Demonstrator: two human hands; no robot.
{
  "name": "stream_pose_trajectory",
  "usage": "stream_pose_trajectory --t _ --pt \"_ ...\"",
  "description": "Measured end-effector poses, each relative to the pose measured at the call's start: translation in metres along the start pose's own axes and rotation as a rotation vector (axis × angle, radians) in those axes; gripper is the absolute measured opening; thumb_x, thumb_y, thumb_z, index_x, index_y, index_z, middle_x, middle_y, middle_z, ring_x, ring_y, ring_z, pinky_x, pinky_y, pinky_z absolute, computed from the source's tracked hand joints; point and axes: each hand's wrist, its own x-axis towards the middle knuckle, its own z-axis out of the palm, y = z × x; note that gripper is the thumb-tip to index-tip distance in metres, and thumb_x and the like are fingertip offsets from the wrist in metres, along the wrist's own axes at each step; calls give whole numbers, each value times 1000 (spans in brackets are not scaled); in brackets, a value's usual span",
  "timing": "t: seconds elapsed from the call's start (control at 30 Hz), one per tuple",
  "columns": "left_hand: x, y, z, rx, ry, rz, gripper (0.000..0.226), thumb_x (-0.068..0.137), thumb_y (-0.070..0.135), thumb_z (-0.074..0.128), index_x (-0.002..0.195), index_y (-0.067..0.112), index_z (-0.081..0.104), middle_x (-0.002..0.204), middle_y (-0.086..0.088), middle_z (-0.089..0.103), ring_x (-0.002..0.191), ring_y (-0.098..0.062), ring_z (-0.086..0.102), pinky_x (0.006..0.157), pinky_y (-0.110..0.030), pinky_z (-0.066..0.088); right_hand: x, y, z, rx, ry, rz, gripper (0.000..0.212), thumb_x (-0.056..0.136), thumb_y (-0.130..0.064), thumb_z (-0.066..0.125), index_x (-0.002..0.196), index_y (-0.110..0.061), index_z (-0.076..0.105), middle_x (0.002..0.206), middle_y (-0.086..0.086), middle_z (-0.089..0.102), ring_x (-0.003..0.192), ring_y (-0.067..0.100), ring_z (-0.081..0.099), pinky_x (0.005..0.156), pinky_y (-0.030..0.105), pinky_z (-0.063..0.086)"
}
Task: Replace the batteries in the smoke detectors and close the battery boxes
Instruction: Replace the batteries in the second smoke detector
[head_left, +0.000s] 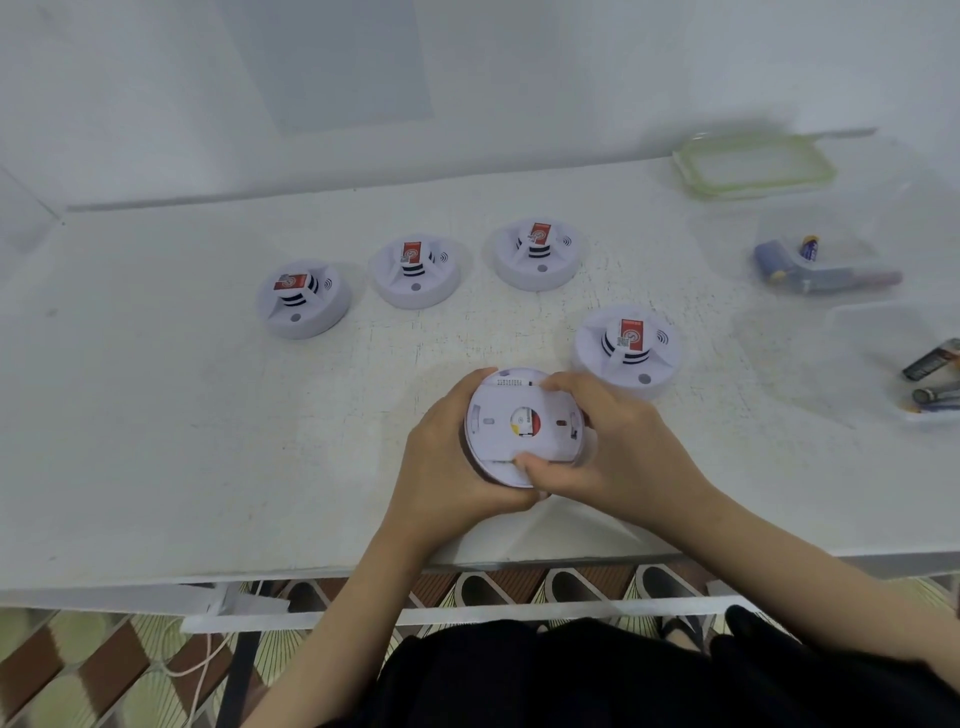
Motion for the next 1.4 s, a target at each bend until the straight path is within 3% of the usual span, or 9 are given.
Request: stream_pose_trajectory --t 0.23,0.5,0.63,0.73,0.83,0.97,1.07,1.27,1.4 --pt "1 4 -1 -28 30 -11 82 50 39 80 119 56 40 118 36 53 110 9 54 85 -5 42 -2 -2 1 103 2 105 63 68 -57 62 120 -22 55 100 -10 64 84 5 61 67 24 54" --pt "6 11 -3 -110 141 77 95 53 17 93 128 37 38 131 17 47 124 -11 50 98 -21 44 0 -18 -1 534 -38 254 77 66 -62 64 134 -30 45 126 -22 53 116 -10 49 93 15 45" --pt "11 17 -5 -12 103 159 94 58 20 91 135 23 37 134 34 34 127 -2 43 103 -17 38 3 -25 -6 615 -60 255 96 66 -47 79 140 -45 17 119 -33 46 112 -22 42 90 3 37" --pt "13 20 -4 35 71 191 93 61 20 90 138 9 38 141 39 23 136 6 29 111 -26 33 5 -22 -10 719 -111 210 94 77 -34 76 144 -48 11 126 -21 52 117 -8 50 95 14 43" --pt "13 18 -3 -1 43 140 101 60 28 91 143 11 36 146 38 19 140 6 24 112 -18 30 4 -17 -12 918 -128 144 75 81 -17 61 143 -40 24 123 -14 61 112 11 60 93 29 50" --pt "12 16 -2 -89 -21 27 104 55 46 86 143 25 37 146 19 39 138 1 34 112 -21 34 5 -12 -13 1177 -113 262 65 71 -21 55 132 -39 44 121 -8 59 110 22 60 80 39 55" --pt "12 15 -3 -113 -40 0 98 54 48 84 139 25 42 137 17 49 127 2 45 102 -13 40 5 -10 -14 1213 -108 356 58 74 -19 54 128 -38 48 132 0 51 113 25 59 74 40 56" --pt "11 9 -5 -135 40 -35 97 52 47 84 137 24 43 135 13 49 127 -2 46 103 -24 45 1 -6 -18 1130 -103 386 42 94 -20 47 129 -43 50 131 -9 54 107 28 64 71 45 58" --pt "9 4 -1 -100 85 -36 98 54 45 86 138 19 43 133 9 49 127 -10 48 102 -40 49 -1 -4 -13 1083 -147 374 56 88 -11 62 135 -36 43 118 -4 65 103 23 66 72 35 57"
